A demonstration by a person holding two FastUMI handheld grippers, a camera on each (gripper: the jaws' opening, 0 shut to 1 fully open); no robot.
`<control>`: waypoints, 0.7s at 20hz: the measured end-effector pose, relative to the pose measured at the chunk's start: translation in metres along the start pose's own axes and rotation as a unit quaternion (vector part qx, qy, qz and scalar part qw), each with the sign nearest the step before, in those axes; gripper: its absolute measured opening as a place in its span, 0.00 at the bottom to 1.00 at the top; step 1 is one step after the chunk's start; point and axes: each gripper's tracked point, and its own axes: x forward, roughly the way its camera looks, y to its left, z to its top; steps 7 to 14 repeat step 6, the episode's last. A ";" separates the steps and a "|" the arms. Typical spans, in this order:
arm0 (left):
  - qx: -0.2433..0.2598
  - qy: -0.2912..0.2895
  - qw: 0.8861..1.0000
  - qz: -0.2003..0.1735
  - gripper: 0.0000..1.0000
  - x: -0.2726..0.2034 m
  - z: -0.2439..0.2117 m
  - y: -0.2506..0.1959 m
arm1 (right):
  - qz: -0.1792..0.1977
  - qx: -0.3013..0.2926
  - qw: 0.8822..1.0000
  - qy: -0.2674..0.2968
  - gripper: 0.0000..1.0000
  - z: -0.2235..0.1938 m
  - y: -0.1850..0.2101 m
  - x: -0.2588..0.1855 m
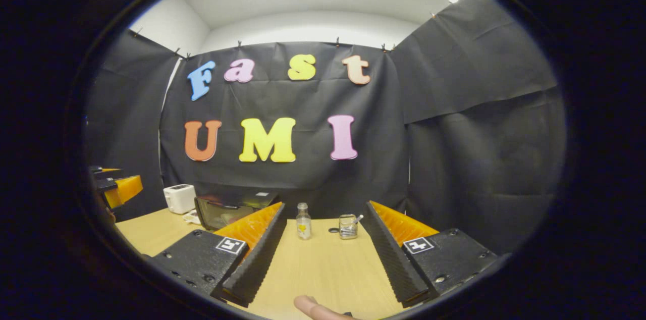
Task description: Open the electric oven with the left hand, put the food in, and close the electric oven.
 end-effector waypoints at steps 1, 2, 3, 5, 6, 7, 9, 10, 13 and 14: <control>0.004 -0.002 1.000 0.002 0.95 -0.001 0.001 -0.001 | 0.001 -0.007 1.000 -0.003 0.99 0.005 0.000 -0.001; 0.006 -0.005 1.000 0.003 0.95 -0.003 0.003 -0.001 | -0.003 -0.017 1.000 -0.006 0.99 0.008 -0.001 -0.001; 0.005 -0.006 1.000 0.005 0.95 -0.002 0.004 0.002 | -0.008 -0.024 1.000 -0.007 0.96 0.010 -0.002 -0.002; 0.000 -0.011 1.000 0.003 0.96 -0.001 0.006 0.002 | -0.008 -0.023 1.000 -0.005 0.96 0.010 0.002 -0.004; -0.004 -0.010 1.000 0.004 0.96 0.000 0.006 0.004 | -0.003 -0.022 1.000 -0.001 0.97 0.009 0.006 -0.007; -0.004 -0.010 1.000 0.004 0.96 0.000 0.006 0.004 | -0.003 -0.022 1.000 -0.001 0.97 0.009 0.006 -0.007; -0.004 -0.010 1.000 0.004 0.96 0.000 0.006 0.004 | -0.003 -0.022 1.000 -0.001 0.97 0.009 0.006 -0.007; -0.004 -0.010 1.000 0.004 0.96 0.000 0.006 0.004 | -0.003 -0.022 1.000 -0.001 0.97 0.009 0.006 -0.007; -0.004 -0.010 1.000 0.004 0.96 0.000 0.006 0.004 | -0.003 -0.022 1.000 -0.001 0.97 0.009 0.006 -0.007; -0.004 -0.010 1.000 0.004 0.96 0.000 0.006 0.004 | -0.003 -0.022 1.000 -0.001 0.97 0.009 0.006 -0.007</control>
